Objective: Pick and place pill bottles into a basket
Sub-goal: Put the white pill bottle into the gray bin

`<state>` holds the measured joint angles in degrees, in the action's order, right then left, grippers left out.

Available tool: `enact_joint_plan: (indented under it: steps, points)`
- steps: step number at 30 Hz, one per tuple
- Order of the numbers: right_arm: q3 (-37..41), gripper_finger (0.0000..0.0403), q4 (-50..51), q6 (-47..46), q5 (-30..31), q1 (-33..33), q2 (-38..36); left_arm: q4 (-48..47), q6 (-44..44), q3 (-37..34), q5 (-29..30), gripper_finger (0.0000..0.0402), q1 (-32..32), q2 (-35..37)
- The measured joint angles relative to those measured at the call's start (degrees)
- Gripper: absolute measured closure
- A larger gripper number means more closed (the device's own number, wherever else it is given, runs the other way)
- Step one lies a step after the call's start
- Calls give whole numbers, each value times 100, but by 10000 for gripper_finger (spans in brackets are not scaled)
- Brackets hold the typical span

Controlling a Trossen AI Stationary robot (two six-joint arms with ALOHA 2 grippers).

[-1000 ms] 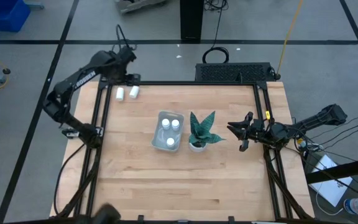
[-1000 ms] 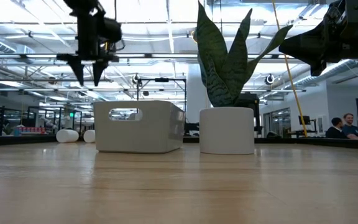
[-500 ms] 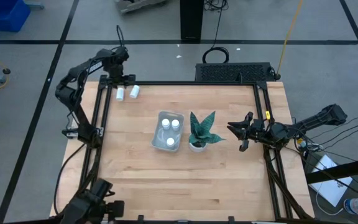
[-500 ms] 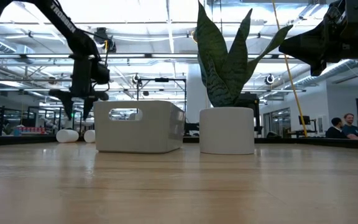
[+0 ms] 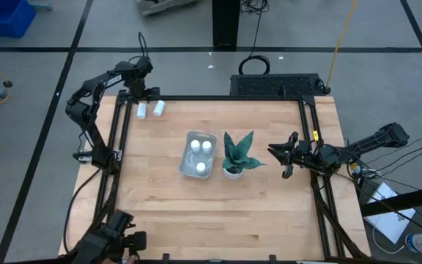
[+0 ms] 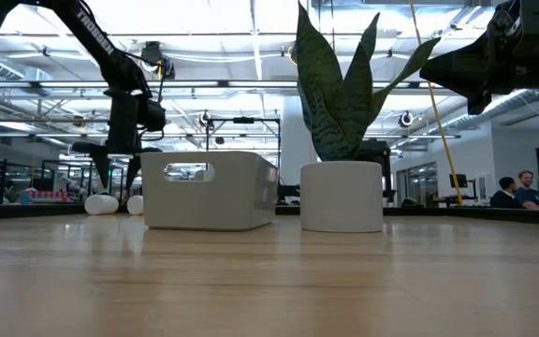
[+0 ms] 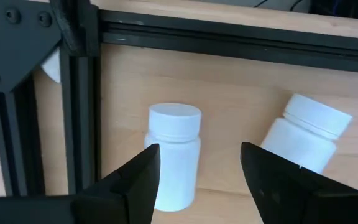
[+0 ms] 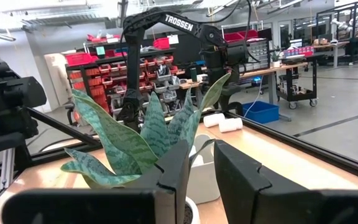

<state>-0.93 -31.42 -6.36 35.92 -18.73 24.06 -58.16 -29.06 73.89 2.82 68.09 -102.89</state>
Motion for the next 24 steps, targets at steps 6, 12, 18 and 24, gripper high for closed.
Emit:
enact_joint_plan:
  steps: [6, 12, 18, 24]
  points:
    - [-2, 332, -2, -1, 0, 1, 1, -2, -203, 3, -25, 172, 9, -155]
    - [-1, 332, -2, -1, 0, 0, 1, -74, -371, 8, -76, 172, 4, -385]
    - [-1, 332, -2, 0, 0, -1, 1, 13, -354, -21, -55, 172, -2, -478]
    - [-2, 332, -2, -1, 0, -1, 1, 147, -254, -262, -45, 172, -76, -481]
